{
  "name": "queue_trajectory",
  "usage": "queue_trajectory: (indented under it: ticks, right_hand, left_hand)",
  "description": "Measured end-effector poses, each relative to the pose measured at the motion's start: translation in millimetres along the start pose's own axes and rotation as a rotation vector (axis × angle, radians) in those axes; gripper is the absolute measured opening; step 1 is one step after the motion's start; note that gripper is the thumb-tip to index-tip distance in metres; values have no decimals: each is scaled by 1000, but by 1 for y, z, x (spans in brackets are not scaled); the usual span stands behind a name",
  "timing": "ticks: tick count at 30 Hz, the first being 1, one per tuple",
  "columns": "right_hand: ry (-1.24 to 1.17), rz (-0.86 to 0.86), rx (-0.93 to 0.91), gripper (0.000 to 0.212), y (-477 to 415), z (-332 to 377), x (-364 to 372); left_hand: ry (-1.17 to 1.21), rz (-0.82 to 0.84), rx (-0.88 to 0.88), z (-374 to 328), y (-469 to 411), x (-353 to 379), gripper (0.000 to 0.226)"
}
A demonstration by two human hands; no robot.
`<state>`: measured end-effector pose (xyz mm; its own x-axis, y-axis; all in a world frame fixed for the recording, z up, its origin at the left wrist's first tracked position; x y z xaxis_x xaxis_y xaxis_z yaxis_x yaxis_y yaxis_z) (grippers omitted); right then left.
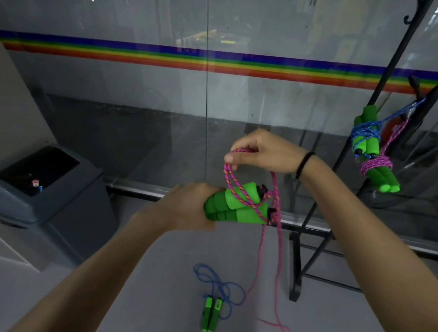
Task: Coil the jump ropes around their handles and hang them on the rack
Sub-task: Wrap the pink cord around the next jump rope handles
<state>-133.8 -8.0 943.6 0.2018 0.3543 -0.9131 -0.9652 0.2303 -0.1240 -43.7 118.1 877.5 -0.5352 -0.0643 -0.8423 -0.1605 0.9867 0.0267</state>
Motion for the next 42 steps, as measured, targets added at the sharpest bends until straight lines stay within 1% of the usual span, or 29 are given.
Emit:
queue_trajectory:
  ticks: [1,2,4,5,7,9,11,12,13,15,17,20,23,26,28,30,31,33,36,39,42]
  right_hand:
    - [-51,4,15,34,-1,-5,6]
    - [-102,8,38,26,-2,-10,12]
    - [-177,17,66,12,-2,-17,20]
    - [-206,11,84,10,-1,-19,22]
    - [-282,-34,138,14,1,-28,26]
    - [-453,-89,192,27,6,-31,33]
    - [-405,-114,176,24,7,-24,44]
    - [-358,-104,190,22,7,-21,50]
    - [-334,-82,197,24,8,-16,54]
    - [-286,-69,203,37,9,-9,57]
    - [-248,-77,249,44,11,-10,58]
    - [-135,-64,286,49,18,-8,57]
    - [20,-1,264,44,24,2,56]
    - [249,83,213,39,29,8,51]
    - [333,127,169,37,32,12,46]
    - [373,150,119,36,35,21,38]
    - [385,155,92,34,36,26,33]
    - [381,141,44,27,35,33,23]
    - [302,84,-7,21,29,38,13]
    - [199,30,-33,21,17,36,7]
    - [-6,37,1,21,10,25,7]
  left_hand:
    - [26,-25,16,-2,0,0,25]
    - [64,-50,22,-2,0,-1,20]
    - [158,-90,30,2,0,-2,20]
    - [209,-107,36,4,0,-3,20]
    - [341,-163,47,6,1,-3,19]
    - [489,-245,33,6,1,-5,22]
    - [585,-322,25,6,-1,-9,15]
    - [620,-349,28,6,-2,-11,15]
    - [658,-367,38,7,-2,-13,17]
    - [696,-406,44,8,-3,-16,28]
    - [682,-454,41,10,-3,-17,43]
    - [712,-462,40,14,-2,-17,49]
    - [652,-460,8,17,1,-19,43]
    - [562,-471,-35,19,3,-18,37]
    - [480,-478,-100,27,4,-17,44]
    - [338,-449,-179,33,5,-16,61]
    - [265,-425,-211,34,7,-16,64]
    - [131,-369,-240,33,11,-15,64]
    - [-19,-242,-210,23,15,-12,63]
    - [-117,-98,-109,9,19,-9,60]
    - [-139,-39,2,-2,23,-11,50]
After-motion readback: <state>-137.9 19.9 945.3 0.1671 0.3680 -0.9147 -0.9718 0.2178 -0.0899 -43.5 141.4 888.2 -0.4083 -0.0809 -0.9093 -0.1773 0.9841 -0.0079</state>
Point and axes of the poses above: each hand's wrist, its own y-axis away from the middle knuckle, its own x-axis out of the palm, z = x × y, the point moved 3 cm from there along -y, towards the middle knuckle, and after that the axes turned 13 degrees about y, right-handed, at the moved point
